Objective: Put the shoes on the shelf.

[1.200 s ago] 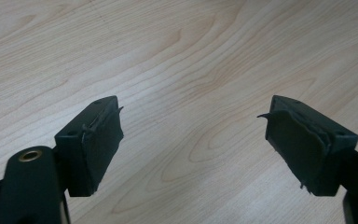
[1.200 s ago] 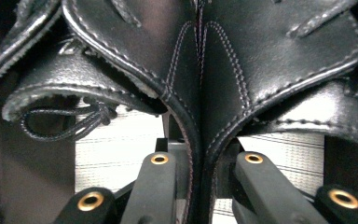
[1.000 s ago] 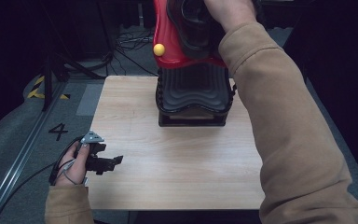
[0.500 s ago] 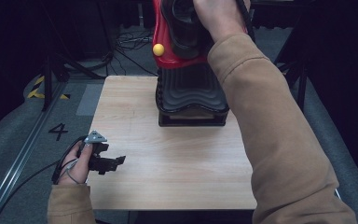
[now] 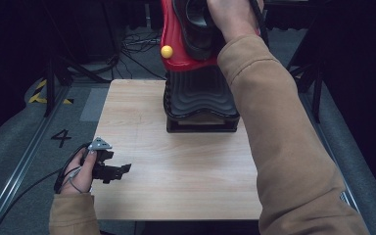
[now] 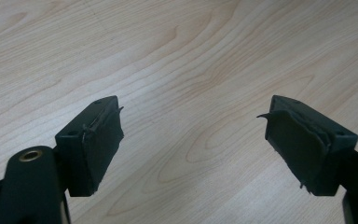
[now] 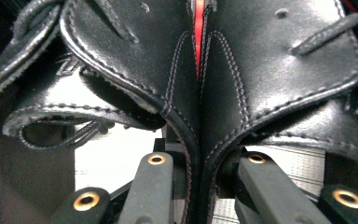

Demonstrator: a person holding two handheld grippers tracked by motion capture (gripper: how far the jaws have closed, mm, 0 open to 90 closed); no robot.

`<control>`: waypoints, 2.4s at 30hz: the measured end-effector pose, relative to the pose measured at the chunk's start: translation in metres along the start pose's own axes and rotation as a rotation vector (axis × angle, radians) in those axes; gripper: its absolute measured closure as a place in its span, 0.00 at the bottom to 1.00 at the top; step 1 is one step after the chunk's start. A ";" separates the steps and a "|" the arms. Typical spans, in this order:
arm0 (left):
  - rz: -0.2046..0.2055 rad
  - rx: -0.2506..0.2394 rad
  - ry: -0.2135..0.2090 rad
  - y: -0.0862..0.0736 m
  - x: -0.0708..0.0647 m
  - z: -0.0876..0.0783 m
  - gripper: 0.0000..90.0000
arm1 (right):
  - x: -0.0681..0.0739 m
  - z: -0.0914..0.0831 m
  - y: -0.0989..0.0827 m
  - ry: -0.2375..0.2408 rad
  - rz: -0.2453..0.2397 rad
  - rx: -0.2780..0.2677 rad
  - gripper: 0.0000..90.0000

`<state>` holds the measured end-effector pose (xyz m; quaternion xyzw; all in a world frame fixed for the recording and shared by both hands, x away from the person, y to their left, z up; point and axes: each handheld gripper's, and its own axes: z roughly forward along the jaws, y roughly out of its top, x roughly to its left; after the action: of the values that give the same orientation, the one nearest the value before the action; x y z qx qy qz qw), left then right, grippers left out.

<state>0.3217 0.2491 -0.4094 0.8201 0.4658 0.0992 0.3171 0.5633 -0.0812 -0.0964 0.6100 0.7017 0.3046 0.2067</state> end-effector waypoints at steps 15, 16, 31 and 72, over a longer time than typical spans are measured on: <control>0.007 0.004 -0.007 0.003 -0.004 0.000 0.21 | -0.004 -0.001 -0.004 0.046 -0.003 0.023 0.74; 0.007 0.001 -0.002 0.003 -0.004 0.000 0.21 | -0.005 -0.001 -0.005 0.050 -0.006 0.022 0.72; 0.016 0.010 -0.003 0.004 -0.006 0.003 0.21 | -0.017 -0.029 -0.015 0.125 -0.070 -0.008 0.54; 0.015 -0.009 0.005 0.002 -0.008 -0.001 0.22 | -0.158 -0.093 -0.170 0.395 -0.336 0.044 0.44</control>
<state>0.3185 0.2414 -0.4064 0.8220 0.4600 0.1059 0.3187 0.4044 -0.2649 -0.1573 0.4179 0.8264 0.3637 0.1003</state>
